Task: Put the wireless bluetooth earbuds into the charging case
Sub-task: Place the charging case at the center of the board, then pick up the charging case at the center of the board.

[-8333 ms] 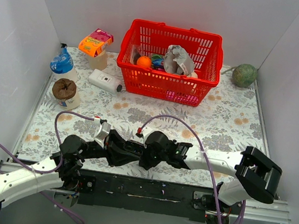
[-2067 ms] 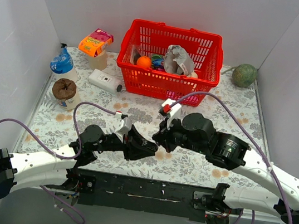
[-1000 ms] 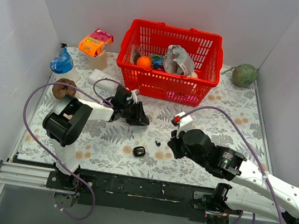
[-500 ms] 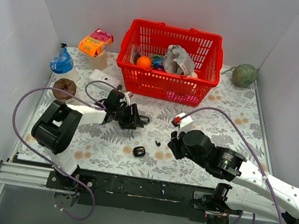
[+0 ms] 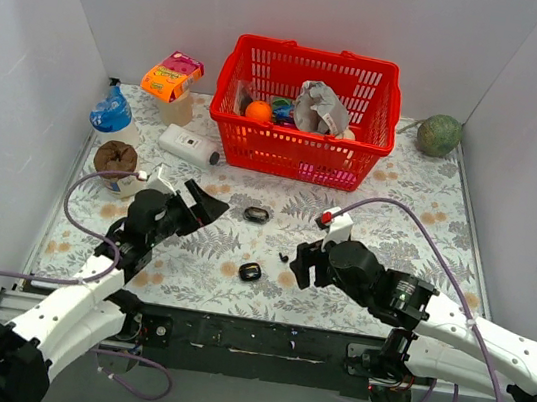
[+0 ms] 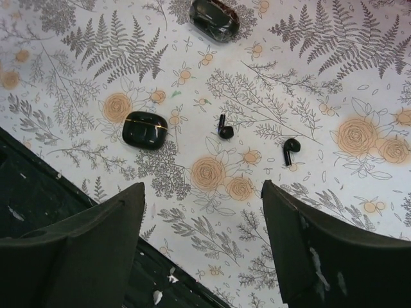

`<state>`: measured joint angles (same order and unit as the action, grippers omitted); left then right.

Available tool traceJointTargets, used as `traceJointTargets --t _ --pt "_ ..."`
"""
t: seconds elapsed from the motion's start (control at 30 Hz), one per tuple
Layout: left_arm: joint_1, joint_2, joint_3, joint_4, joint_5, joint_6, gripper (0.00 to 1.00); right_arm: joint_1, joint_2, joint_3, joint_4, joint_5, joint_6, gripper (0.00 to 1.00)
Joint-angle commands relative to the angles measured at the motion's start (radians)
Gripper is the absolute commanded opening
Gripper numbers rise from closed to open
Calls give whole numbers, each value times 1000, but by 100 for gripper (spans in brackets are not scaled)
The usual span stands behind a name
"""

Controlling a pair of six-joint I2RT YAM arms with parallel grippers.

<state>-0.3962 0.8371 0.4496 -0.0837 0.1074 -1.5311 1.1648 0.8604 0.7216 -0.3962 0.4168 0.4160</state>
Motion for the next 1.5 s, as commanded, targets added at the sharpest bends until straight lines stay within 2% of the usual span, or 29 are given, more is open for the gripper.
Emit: traceJointTargets --t 0.0,0.07,0.1,0.2,0.27,0.3,0.33,0.4,0.43,0.47,0.53,0.57,0.63,0.67,0.77,1.07,1.47 --pt "19 -41 -42 153 168 -94 98 -7 -70 -73 151 39 47 81" --pt "2 75 12 54 244 -66 97 -7 -72 -102 180 10 35 81" --pt "-15 97 58 14 218 -37 95 -7 -57 -102 177 5 24 80" --pt "-136 67 61 -53 79 -41 94 -7 7 -88 145 -18 14 76" --pt "-214 30 37 -57 -21 -63 92 -8 44 -88 152 -82 -8 70" --pt "-230 20 29 -63 -47 -95 92 -8 83 -91 177 -111 -16 64" --pt "-249 16 12 -70 -75 -109 91 -8 103 -93 192 -162 -22 53" --pt "-259 7 -12 -76 -90 -135 85 -8 173 -106 244 -212 -31 45" --pt "-263 5 -31 -77 -95 -155 79 -8 199 -102 252 -239 -31 42" --pt "-266 2 -40 -86 -94 -162 66 -8 225 -87 258 -251 -34 40" --pt "-276 -4 -55 -96 -130 -197 51 -8 301 -67 272 -244 -37 35" --pt "-279 -3 -71 -108 -133 -210 40 -7 322 -57 275 -242 -42 33" --pt "-289 10 -83 -120 -135 -233 29 -8 380 -31 296 -230 -45 30" --pt "-294 16 -89 -129 -140 -241 28 -8 415 -22 299 -217 -39 28" --pt "-312 33 -94 -152 -150 -253 27 -14 488 18 307 -171 -36 22" --pt "-331 33 -114 -195 -161 -265 24 -60 675 116 304 -194 -31 2" --pt "-332 49 -141 -197 -158 -281 35 -67 721 90 370 -245 -40 1"
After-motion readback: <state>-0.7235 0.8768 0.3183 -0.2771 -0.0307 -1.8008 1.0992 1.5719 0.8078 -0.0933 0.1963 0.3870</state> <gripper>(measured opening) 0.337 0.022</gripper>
